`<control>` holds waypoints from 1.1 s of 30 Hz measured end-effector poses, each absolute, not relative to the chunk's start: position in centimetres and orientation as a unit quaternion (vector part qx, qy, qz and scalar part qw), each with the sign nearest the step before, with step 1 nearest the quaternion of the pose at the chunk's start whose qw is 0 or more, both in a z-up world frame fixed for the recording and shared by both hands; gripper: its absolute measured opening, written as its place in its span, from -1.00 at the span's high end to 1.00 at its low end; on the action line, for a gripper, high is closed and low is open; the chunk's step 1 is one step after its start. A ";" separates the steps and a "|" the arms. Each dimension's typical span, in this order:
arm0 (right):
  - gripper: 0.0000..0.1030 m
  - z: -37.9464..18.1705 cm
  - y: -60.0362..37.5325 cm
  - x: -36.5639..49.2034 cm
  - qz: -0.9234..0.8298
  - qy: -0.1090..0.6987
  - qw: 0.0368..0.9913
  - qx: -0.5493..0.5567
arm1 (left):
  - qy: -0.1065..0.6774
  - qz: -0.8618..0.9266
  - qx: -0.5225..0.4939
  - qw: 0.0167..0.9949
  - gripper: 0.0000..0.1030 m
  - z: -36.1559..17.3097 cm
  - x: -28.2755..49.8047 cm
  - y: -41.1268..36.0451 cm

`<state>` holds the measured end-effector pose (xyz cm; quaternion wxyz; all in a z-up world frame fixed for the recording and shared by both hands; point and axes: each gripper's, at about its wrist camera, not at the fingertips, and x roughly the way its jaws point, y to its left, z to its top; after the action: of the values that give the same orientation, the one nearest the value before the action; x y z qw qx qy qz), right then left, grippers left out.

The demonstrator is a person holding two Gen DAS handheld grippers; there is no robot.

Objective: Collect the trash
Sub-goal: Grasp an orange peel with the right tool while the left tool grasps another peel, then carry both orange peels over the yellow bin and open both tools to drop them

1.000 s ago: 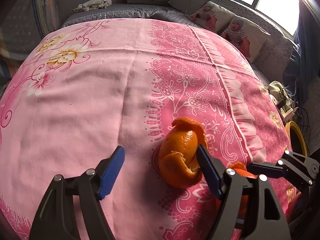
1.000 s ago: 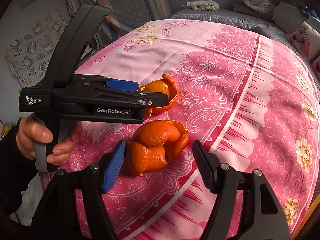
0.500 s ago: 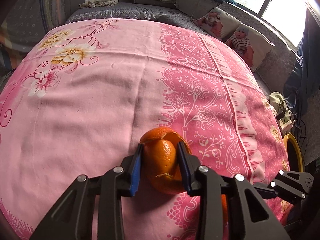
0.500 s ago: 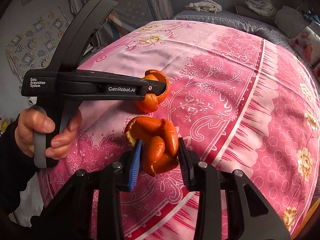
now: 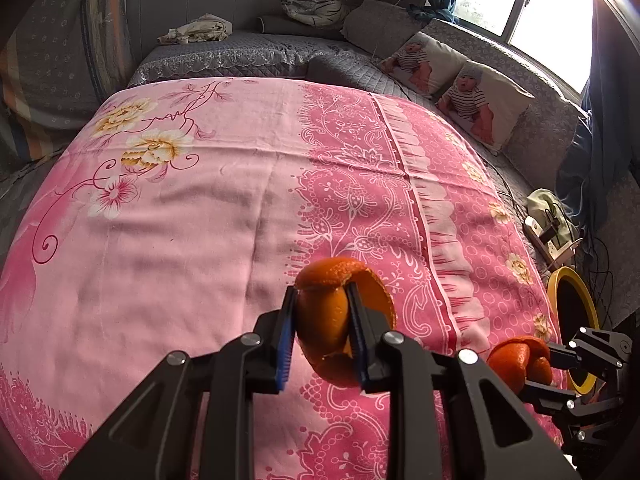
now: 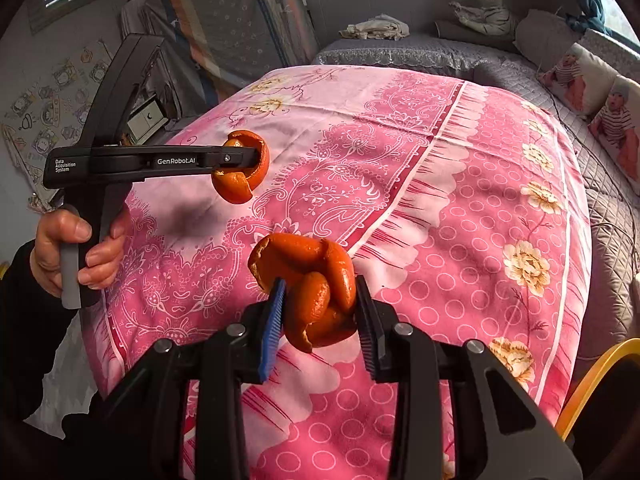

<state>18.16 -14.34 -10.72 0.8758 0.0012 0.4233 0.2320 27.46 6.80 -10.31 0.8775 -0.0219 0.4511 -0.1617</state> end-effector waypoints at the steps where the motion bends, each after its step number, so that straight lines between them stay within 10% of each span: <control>1: 0.38 -10.5 -15.3 17.7 0.225 0.421 0.879 0.007 | 0.445 -0.167 -0.018 0.880 0.56 -9.8 26.9 6.3; 33: 0.38 -5.9 -41.4 7.0 -0.034 0.273 0.943 0.188 | 0.317 -0.400 0.085 0.856 0.56 -0.1 13.7 -17.0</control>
<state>7.02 -41.44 -5.90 0.9430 0.1878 0.2726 -0.0337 13.67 -16.95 -0.11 0.8556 0.0847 0.3175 -0.3999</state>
